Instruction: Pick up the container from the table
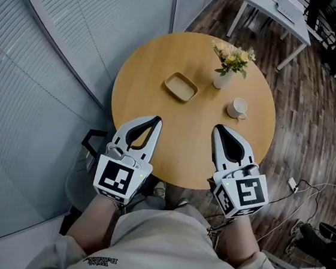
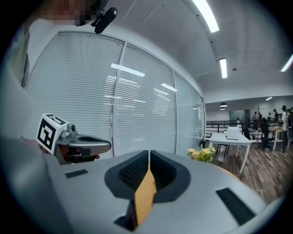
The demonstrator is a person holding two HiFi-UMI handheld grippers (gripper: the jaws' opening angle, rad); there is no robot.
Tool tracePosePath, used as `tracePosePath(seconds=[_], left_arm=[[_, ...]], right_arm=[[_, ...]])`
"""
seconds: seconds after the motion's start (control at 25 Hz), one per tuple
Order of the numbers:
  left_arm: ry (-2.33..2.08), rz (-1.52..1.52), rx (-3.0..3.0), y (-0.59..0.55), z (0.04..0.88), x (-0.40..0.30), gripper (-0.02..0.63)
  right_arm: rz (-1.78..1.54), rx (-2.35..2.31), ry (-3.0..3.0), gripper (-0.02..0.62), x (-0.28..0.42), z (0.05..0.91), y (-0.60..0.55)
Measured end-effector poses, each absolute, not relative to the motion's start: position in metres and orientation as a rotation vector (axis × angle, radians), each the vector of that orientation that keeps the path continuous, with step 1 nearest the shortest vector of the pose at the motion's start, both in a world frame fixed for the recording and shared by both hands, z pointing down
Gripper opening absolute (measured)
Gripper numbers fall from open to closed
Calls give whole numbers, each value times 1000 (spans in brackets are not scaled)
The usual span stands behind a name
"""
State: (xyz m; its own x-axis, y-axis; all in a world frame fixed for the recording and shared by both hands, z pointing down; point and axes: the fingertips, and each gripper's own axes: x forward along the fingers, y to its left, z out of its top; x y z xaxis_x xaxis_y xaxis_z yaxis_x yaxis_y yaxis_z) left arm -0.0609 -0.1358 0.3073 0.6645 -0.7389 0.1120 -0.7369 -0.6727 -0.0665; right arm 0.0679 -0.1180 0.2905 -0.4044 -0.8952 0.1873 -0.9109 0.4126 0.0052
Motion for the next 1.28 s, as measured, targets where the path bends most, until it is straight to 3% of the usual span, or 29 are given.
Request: tracePosePath(seconds=[0.68,1.28], left_arm=[[1336,-273,-2819,-145,314,-49,20],[1342,-283,-2823,-207,329,-38,20]], right_arm=[[211,1550,-2531,35,82,311,-138],[173,1492,-2457,40,84,337,-228]])
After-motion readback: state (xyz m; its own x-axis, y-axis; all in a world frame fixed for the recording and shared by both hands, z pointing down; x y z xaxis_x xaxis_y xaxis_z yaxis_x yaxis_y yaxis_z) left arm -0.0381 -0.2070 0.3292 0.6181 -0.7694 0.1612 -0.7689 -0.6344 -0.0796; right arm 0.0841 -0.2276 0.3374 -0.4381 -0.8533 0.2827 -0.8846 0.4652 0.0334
